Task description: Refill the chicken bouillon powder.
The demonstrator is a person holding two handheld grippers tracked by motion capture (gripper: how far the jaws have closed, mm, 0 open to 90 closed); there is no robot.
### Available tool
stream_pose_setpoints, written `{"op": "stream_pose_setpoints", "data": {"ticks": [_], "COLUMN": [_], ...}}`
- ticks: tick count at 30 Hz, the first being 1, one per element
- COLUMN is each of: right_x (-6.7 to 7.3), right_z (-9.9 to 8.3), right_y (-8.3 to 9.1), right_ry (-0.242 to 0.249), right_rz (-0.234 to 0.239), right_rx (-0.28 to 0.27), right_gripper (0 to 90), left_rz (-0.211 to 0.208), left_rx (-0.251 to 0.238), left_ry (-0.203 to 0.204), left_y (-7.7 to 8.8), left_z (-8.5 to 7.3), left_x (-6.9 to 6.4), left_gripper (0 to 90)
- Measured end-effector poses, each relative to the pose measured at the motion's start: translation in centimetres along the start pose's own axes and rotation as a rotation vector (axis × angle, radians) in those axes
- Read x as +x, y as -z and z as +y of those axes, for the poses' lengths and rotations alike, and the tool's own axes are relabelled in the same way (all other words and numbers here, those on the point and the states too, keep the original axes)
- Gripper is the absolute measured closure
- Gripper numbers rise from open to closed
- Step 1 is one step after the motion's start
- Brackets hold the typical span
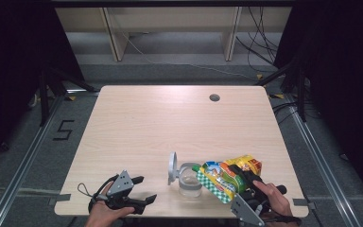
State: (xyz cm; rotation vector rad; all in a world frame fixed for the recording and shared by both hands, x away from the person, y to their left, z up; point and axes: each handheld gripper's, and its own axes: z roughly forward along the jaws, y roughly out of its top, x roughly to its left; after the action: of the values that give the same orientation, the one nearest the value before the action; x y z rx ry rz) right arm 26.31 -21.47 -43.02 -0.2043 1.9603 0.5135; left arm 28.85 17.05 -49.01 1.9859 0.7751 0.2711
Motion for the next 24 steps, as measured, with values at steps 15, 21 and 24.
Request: {"op": "stream_pose_setpoints", "data": {"ticks": [15, 21, 24], "right_x": [0.1, -0.16, 0.04], "right_z": [0.49, 0.73, 0.8], "right_y": [-0.22, -0.37, -0.49], "right_ry": [0.099, 0.207, 0.243], "right_rz": [0.015, 0.017, 0.023], "right_rx": [0.042, 0.07, 0.094], "right_gripper": [57.7, 57.7, 57.7], "left_rz": [0.0, -0.002, -0.003], "left_rx": [0.001, 0.001, 0.001], "left_ry": [-0.005, -0.002, -0.003], "left_y": [0.01, -0.05, -0.08], "left_z": [-0.06, -0.08, -0.09], "left_x": [0.04, 0.0, 0.0], "left_gripper": [20.2, 20.2, 20.2]}}
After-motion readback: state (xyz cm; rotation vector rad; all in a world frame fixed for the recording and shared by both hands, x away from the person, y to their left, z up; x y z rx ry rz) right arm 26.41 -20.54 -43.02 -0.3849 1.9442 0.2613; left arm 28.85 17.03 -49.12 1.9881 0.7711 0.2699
